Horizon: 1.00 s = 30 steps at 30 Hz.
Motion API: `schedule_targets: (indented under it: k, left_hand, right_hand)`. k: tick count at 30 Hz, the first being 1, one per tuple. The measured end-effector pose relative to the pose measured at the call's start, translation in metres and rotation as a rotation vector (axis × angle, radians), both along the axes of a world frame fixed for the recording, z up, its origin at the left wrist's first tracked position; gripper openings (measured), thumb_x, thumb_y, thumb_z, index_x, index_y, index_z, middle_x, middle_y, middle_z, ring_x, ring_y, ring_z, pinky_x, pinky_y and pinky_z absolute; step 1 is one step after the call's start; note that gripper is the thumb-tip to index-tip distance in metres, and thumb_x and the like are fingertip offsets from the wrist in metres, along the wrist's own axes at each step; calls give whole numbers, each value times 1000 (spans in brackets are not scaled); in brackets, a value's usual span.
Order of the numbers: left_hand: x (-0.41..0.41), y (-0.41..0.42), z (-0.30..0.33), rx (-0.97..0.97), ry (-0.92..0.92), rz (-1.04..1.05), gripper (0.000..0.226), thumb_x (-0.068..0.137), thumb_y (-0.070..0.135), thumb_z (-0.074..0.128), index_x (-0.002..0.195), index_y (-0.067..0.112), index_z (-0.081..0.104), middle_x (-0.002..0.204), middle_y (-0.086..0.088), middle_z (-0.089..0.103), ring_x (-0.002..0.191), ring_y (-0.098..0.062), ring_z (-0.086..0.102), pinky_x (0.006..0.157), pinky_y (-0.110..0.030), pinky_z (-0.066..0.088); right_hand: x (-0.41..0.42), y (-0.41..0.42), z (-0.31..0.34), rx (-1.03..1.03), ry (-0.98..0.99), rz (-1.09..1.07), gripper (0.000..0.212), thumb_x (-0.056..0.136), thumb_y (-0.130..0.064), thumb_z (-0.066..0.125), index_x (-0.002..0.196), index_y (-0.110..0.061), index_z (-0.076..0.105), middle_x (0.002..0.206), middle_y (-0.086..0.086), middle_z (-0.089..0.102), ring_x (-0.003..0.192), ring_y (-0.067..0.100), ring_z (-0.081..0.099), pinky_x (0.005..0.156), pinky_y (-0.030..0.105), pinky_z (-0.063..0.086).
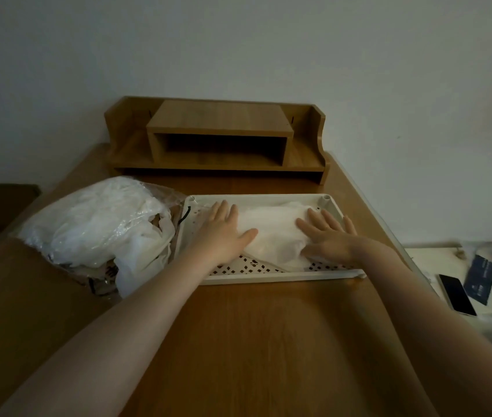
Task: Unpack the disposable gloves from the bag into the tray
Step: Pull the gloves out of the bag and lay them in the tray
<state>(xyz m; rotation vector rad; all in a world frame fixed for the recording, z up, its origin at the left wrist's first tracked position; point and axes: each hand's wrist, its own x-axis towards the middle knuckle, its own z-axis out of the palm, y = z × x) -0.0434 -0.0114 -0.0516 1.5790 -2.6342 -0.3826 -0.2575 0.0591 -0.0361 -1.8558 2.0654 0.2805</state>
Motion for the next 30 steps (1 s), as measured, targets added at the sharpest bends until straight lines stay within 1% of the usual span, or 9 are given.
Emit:
schedule_targets:
  k: [3, 6, 9, 11, 14, 17, 22, 25, 30]
  left_hand:
    - [14, 22, 22, -136, 287, -213, 52, 102, 34, 29, 150, 16, 16, 158, 2, 13, 144, -11, 10, 113, -23, 7]
    - [41, 36, 36, -259, 526, -300, 38, 102, 15, 34, 138, 15, 44, 140, 4, 44, 122, 1, 37, 96, -3, 25]
    - [72, 32, 36, -346, 720, -156, 31, 98, 7, 39, 124, 12, 55, 119, 2, 58, 101, 0, 51, 79, -2, 40]
    - [89, 25, 34, -372, 872, -2, 27, 98, 7, 39, 118, 10, 57, 111, 3, 60, 95, 0, 55, 79, -2, 42]
    - [103, 17, 36, -353, 1087, 175, 28, 100, 7, 34, 112, 16, 57, 104, 8, 60, 92, 3, 56, 79, -6, 44]
    - [111, 11, 36, -326, 1162, 238, 28, 101, 8, 32, 108, 21, 55, 99, 12, 59, 93, 1, 57, 80, -11, 46]
    - [121, 3, 14, -253, 1192, 267, 27, 99, 6, 35, 100, 17, 60, 95, 10, 61, 92, -1, 58, 85, -20, 47]
    - [123, 1, 4, -179, 1145, 257, 26, 97, 5, 39, 96, 16, 63, 93, 11, 63, 91, 6, 58, 83, -12, 47]
    - [125, 2, 1, -101, 1076, 195, 20, 96, 13, 45, 94, 18, 64, 92, 12, 64, 92, 2, 59, 79, -10, 47]
  right_hand:
    - [8, 4, 12, -54, 27, -78, 65, 97, -49, 33, 152, -30, 7, 157, -1, -23, 140, 19, -31, 110, 53, -23]
    - [29, 10, 37, -170, 77, -160, 59, 95, -39, 41, 149, -26, 25, 160, 4, -9, 143, 24, -23, 111, 56, -18]
    - [81, 18, 56, -627, -188, -110, 41, 94, -22, 47, 135, -21, 48, 151, 2, 34, 142, 25, 22, 114, 39, 17]
    - [132, 20, 55, -799, -384, 14, 31, 94, -10, 47, 122, -17, 58, 132, -1, 52, 113, 16, 54, 89, 14, 41]
    - [187, 5, 33, -789, -421, 281, 27, 91, 4, 47, 108, -5, 67, 116, 9, 63, 91, 24, 63, 76, 29, 53]
    - [213, -19, 8, -693, -439, 378, 27, 89, 7, 50, 109, 0, 67, 110, 17, 67, 96, 33, 64, 84, 42, 52]
    - [231, -41, -21, -528, -279, 389, 22, 87, 2, 47, 98, -7, 64, 96, 9, 65, 89, 27, 60, 83, 39, 50]
    - [232, -50, -25, -505, -238, 330, 15, 83, -3, 47, 80, -16, 54, 81, 0, 56, 91, 30, 54, 94, 42, 43]
    - [232, -51, -25, -581, -326, 170, 18, 89, -4, 49, 88, -8, 67, 89, 9, 65, 94, 27, 53, 86, 36, 46]
